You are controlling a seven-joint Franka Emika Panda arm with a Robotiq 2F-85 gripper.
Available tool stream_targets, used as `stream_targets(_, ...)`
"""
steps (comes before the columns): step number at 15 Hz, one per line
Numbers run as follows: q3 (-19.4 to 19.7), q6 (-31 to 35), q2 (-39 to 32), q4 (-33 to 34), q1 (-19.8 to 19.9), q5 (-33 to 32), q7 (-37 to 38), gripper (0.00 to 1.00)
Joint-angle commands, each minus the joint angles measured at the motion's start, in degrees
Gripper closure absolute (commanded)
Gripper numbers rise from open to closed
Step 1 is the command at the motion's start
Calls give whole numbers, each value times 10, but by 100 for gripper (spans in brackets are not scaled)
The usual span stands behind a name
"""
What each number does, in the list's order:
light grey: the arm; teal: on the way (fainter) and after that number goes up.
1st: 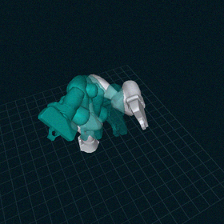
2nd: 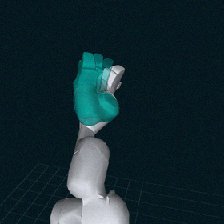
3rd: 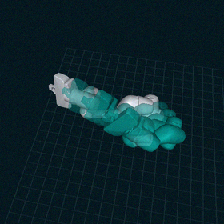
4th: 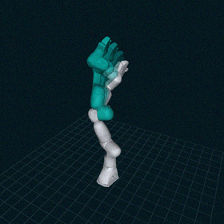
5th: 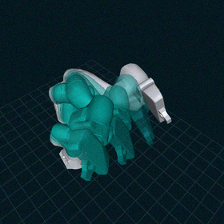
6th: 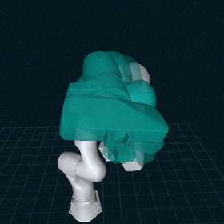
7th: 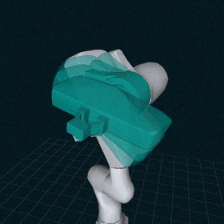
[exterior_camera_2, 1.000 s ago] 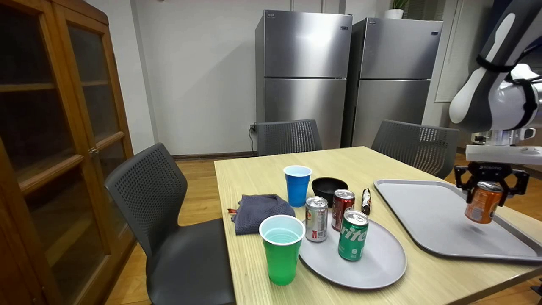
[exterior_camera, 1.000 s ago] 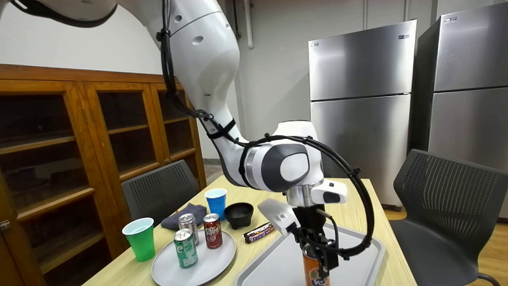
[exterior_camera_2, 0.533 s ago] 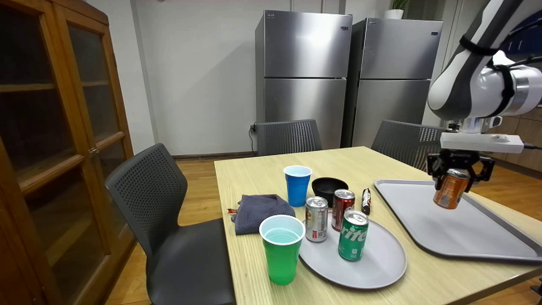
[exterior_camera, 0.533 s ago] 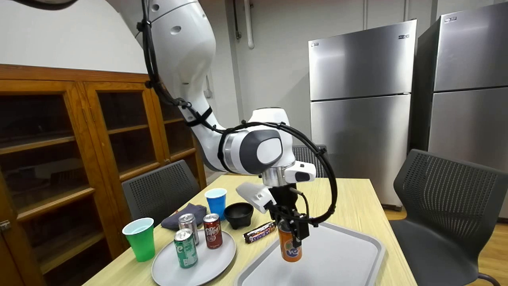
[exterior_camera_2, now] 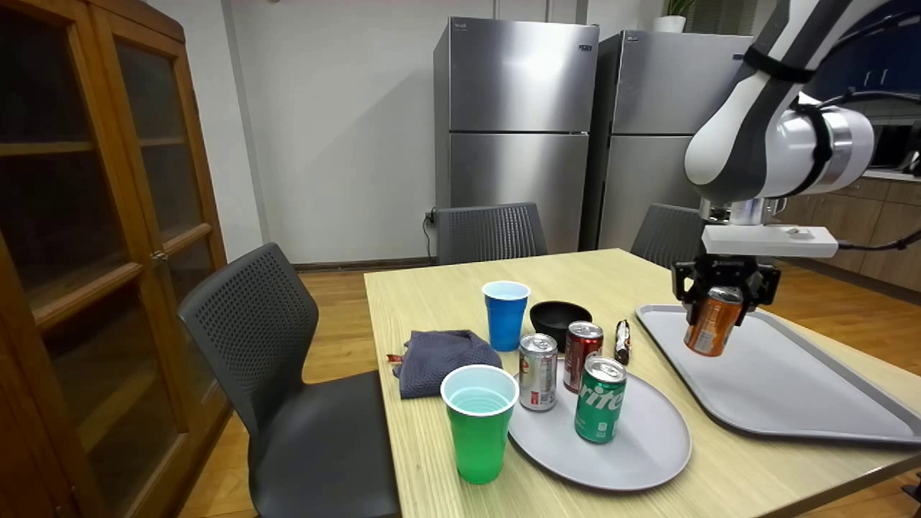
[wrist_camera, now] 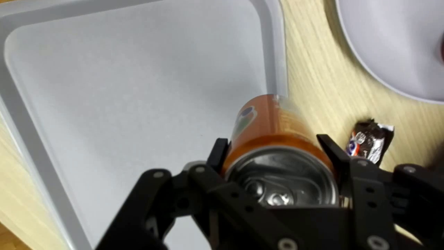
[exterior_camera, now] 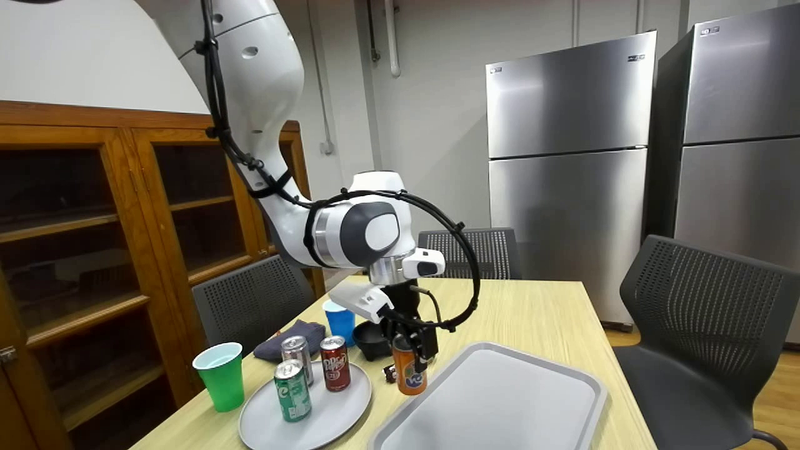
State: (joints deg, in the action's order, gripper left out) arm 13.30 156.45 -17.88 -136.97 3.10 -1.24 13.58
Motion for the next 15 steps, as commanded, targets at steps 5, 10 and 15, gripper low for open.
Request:
stream_targets(5,-48,-18,26,-23,-26,-25,-41,59)
stream_targets(10,-78,-24,21,-23,-36,-26,-78,59)
stream_targets(15,-105,-42,18,-25,-38,-23,-120,59)
